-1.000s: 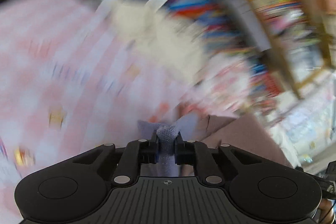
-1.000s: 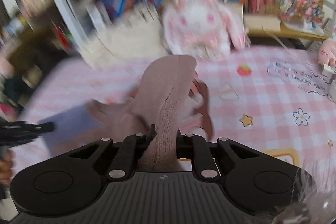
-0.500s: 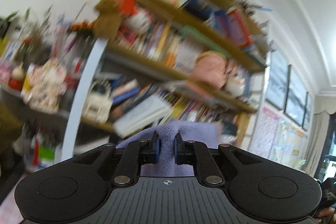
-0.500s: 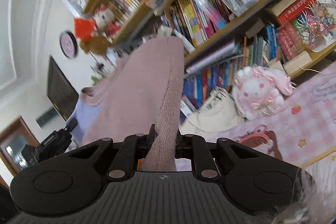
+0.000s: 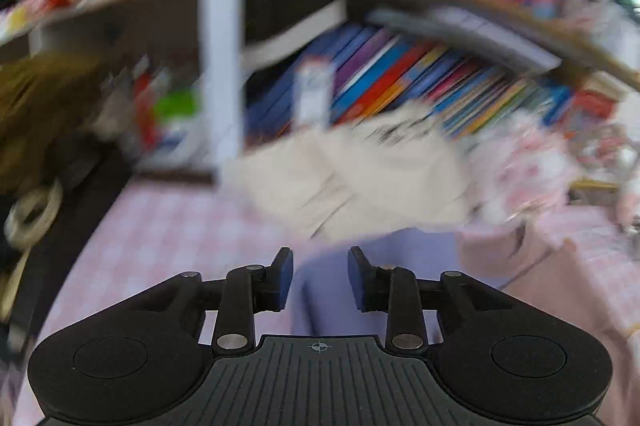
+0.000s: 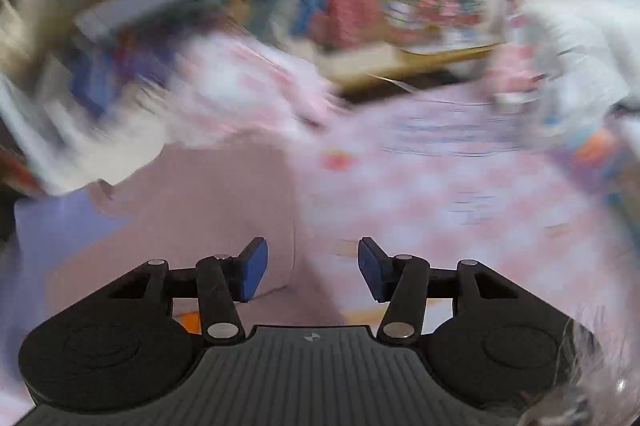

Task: Fold clothes
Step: 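Lay the sweater flat on the mat and open both grippers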

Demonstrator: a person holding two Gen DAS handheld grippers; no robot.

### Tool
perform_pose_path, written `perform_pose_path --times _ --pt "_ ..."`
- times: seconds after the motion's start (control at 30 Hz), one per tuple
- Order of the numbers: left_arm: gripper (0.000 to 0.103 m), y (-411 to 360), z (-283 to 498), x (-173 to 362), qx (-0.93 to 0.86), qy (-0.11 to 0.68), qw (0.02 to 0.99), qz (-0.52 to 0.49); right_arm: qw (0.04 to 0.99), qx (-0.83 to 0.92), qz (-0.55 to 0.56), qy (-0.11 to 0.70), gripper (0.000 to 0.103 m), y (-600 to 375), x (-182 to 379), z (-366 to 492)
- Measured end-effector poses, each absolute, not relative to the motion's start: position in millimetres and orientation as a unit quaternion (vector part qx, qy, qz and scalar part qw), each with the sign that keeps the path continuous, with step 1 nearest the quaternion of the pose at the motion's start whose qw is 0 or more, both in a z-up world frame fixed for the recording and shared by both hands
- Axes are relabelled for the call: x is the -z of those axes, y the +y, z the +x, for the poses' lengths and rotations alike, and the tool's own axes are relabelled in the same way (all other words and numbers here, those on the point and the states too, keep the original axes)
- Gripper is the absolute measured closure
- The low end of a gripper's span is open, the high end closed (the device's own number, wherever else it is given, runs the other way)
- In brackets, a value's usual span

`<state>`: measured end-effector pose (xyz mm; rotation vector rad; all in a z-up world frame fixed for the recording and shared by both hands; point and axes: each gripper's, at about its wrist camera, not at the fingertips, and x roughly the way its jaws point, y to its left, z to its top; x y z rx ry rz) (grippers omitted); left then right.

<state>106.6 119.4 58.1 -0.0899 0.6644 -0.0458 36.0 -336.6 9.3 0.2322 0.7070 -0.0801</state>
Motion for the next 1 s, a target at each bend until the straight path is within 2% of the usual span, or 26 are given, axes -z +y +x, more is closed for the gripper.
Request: perform_pose_path --times 0.03,0.1,0.23,0.4,0.43,0.47,0.5,0.53,0.6,0.67,0.77,0.83,0.9,1.0 --pt "0.057 125.7 94.9 -51.2 0.036 0.328 0.942 -0.057 0.932 0.028 0.105 0.345 0.054 -335.5 -7.5 30.8" --pt "0.049 138.5 66.7 -37.3 0.057 0.325 0.941 -0.071 0.934 0.003 0.085 0.347 0.041 -331.9 -4.2 20.1" --pt "0.046 150.3 21.1 -13.7 0.022 0.338 0.94 -0.039 0.926 -0.03 -0.003 0.376 0.039 -306.0 8.0 -3.8" --pt "0.047 162.6 4.8 9.7 -0.039 0.349 0.936 -0.014 0.907 -0.006 -0.063 0.417 0.04 -278.2 33.2 -16.4" --pt "0.051 166.5 6.6 13.4 -0.046 0.351 0.935 -0.019 0.904 0.006 -0.066 0.422 0.04 -276.9 36.8 -18.5" --pt "0.061 174.8 8.6 13.5 -0.043 0.355 0.933 -0.041 0.902 0.015 -0.067 0.427 0.042 -277.0 38.9 -21.6" --pt "0.101 183.2 10.7 13.3 -0.038 0.36 0.93 -0.064 0.899 0.023 -0.065 0.433 0.044 -277.5 40.7 -24.9" --pt "0.101 191.6 12.7 13.2 -0.034 0.364 0.927 -0.086 0.896 0.03 -0.061 0.44 0.048 -279.4 42.4 -26.8" --pt "0.101 230.7 12.0 10.2 -0.055 0.338 0.917 -0.203 0.891 0.042 -0.047 0.45 0.054 -285.7 43.8 -31.1" --pt "0.101 257.5 13.9 5.4 -0.101 0.325 0.913 -0.225 0.889 0.05 -0.031 0.454 0.054 -291.3 44.3 -32.8" --pt "0.095 278.6 30.0 3.3 -0.137 0.35 0.908 -0.186 0.887 0.039 -0.001 0.46 0.056 -290.7 44.8 -39.8" --pt "0.081 283.1 41.4 5.3 -0.154 0.379 0.898 -0.162 0.887 0.033 0.002 0.461 0.056 -284.9 44.2 -44.3" --pt "0.076 269.9 28.8 1.0 -0.158 0.362 0.906 -0.148 0.886 0.026 -0.005 0.463 0.056 -278.9 42.9 -47.0" --pt "0.061 230.9 4.5 0.9 -0.079 0.346 0.923 -0.147 0.886 0.047 -0.009 0.462 0.056 -284.7 41.3 -46.0"
